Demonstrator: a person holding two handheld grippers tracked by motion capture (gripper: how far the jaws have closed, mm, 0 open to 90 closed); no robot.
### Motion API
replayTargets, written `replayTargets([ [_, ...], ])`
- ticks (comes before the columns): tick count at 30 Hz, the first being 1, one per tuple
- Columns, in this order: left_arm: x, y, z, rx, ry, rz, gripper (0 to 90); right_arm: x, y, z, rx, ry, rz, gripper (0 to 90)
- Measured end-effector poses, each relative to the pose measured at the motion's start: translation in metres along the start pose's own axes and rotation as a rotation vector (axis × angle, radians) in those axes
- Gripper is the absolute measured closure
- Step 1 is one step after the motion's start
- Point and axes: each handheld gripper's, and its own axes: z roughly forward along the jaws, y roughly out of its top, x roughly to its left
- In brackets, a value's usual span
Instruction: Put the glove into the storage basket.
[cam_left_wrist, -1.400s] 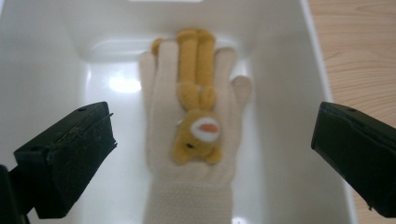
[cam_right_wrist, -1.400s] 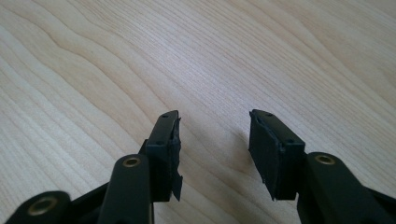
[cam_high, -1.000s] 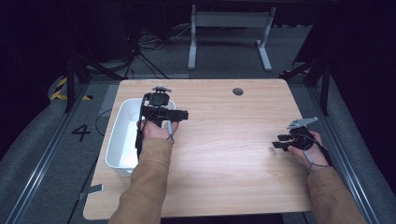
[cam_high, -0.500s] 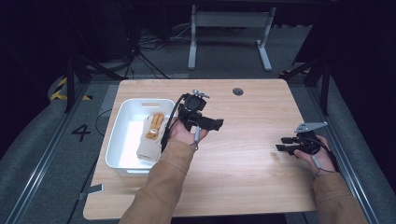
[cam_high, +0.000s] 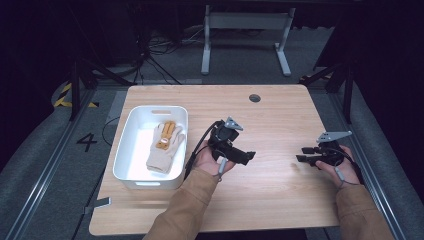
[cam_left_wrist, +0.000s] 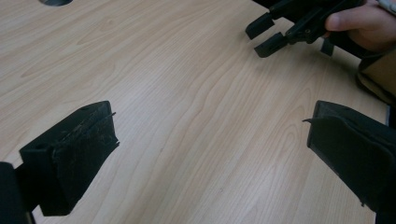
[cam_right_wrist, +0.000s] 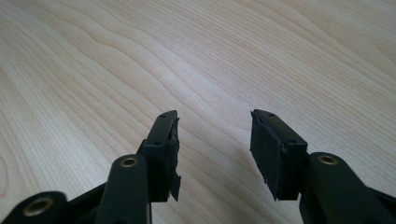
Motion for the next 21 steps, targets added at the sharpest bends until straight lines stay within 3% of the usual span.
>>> replayTargets([
  [5, 0.011, -0.029, 0.004, -0.055, -0.036, -0.026, 1.5, 0.001, 0.000, 0.002, -0.004, 0.004, -0.006, 52.5],
  [10, 0.022, -0.040, 0.004, -0.122, -0.090, -0.044, 2.0, 0.003, 0.002, 0.005, -0.002, 0.010, -0.022, 52.4],
  [15, 0.023, -0.050, 0.007, -0.106, -0.095, -0.026, 2.3, 0.004, 0.003, 0.005, -0.006, 0.011, -0.024, 52.2],
  [18, 0.020, -0.060, 0.008, -0.059, -0.095, 0.022, 2.3, 0.004, 0.003, 0.005, -0.006, 0.011, -0.028, 52.2],
  [21, 0.020, -0.066, 0.014, -0.013, -0.095, 0.032, 3.3, 0.004, 0.003, 0.006, -0.005, 0.009, -0.024, 52.2],
])
